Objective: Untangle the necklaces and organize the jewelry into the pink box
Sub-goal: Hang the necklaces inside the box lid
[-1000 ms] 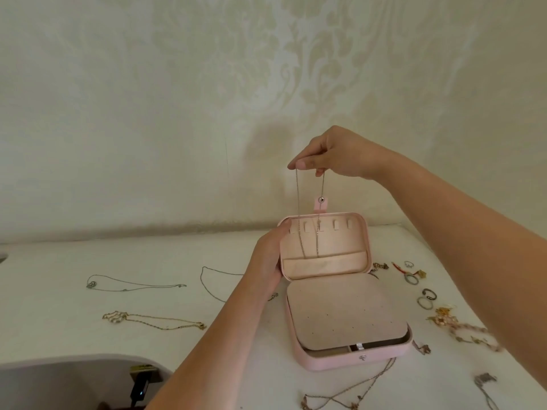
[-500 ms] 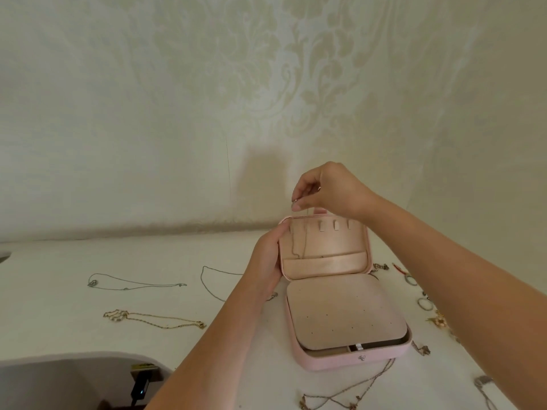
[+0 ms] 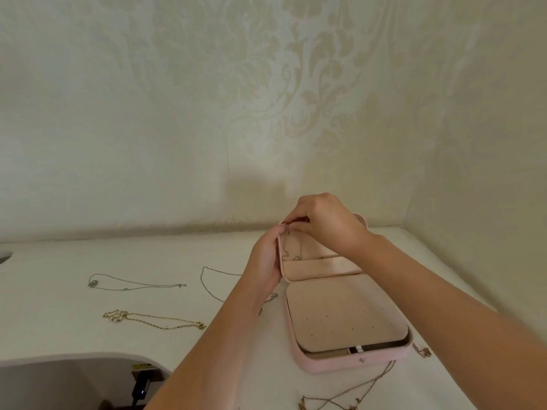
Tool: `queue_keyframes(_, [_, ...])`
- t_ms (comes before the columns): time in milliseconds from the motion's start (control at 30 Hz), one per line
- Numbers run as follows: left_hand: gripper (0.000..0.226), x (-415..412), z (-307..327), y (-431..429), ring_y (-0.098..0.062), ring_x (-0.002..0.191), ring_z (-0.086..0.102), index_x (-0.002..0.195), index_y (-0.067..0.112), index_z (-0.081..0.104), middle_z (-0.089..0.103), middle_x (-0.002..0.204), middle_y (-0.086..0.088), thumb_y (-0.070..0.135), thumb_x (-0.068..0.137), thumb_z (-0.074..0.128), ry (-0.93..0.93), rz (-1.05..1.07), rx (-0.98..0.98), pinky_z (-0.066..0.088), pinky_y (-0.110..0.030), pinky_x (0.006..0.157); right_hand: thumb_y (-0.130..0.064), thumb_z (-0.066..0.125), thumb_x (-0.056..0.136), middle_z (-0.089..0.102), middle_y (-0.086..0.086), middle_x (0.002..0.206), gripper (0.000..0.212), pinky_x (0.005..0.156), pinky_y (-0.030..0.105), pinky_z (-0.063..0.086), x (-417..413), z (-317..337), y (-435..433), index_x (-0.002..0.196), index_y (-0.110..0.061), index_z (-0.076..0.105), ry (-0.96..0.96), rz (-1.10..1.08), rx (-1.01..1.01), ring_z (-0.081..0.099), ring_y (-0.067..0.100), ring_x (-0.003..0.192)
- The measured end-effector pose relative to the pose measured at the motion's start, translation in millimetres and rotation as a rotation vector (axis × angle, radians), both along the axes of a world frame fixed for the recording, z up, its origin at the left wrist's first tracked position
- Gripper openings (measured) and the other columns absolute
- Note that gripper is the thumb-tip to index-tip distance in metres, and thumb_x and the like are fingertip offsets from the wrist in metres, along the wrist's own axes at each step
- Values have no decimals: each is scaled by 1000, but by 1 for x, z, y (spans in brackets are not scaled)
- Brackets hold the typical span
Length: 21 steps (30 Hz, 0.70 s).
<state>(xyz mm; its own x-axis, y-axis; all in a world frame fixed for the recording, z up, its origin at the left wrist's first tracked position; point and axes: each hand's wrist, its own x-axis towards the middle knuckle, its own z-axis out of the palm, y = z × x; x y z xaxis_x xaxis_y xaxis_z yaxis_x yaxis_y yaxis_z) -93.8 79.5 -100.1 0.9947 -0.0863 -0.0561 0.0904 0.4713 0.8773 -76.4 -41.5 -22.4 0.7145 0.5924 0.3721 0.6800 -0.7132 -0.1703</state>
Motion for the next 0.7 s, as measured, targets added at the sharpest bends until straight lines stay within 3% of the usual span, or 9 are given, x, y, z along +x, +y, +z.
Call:
queue_keyframes(133, [35, 1, -1, 1, -20, 95, 64, 114, 6, 63, 69, 99, -7, 17, 95, 36, -45, -12, -7, 49, -30, 76, -16, 55, 93, 66, 7, 99, 22, 75, 22, 28, -3, -11, -1, 108, -17, 72, -45, -54, 8, 58, 28, 90])
queue_keyframes(267, [33, 0, 0, 0, -15, 77, 65, 95, 6, 63, 69, 81, -4, 7, 89, 30, -111, -59, -14, 50, -25, 64, -12, 51, 94, 62, 8, 97, 24, 82, 28, 26, -3, -11, 0, 104, -14, 73, -41, -78, -17, 58, 29, 87])
queue_keyframes(367, [28, -2, 0, -2, -23, 85, 59, 95, 4, 62, 62, 89, -12, 8, 74, 43, -141, -37, 73, 44, -31, 70, -15, 46, 95, 58, 7, 102, 27, 91, 30, 30, -1, -6, 2, 106, -12, 70, -53, -110, -130, 57, 23, 93])
queue_keyframes(533, [23, -2, -9, -9, -26, 86, 57, 84, 17, 68, 62, 88, -11, 8, 64, 59, -145, 34, 330, 43, -39, 76, -19, 48, 96, 59, 8, 108, 24, 83, 30, 38, -2, 1, -4, 107, -8, 67, 16, -55, -268, 56, 24, 101])
queue_keyframes(700, [29, -7, -8, -13, -26, 93, 58, 93, 12, 68, 61, 96, -14, -2, 68, 61, -169, -51, 271, 43, -39, 86, -16, 55, 93, 63, 9, 104, 21, 78, 27, 38, -5, 6, -16, 106, -8, 70, 51, -1, -259, 58, 23, 97])
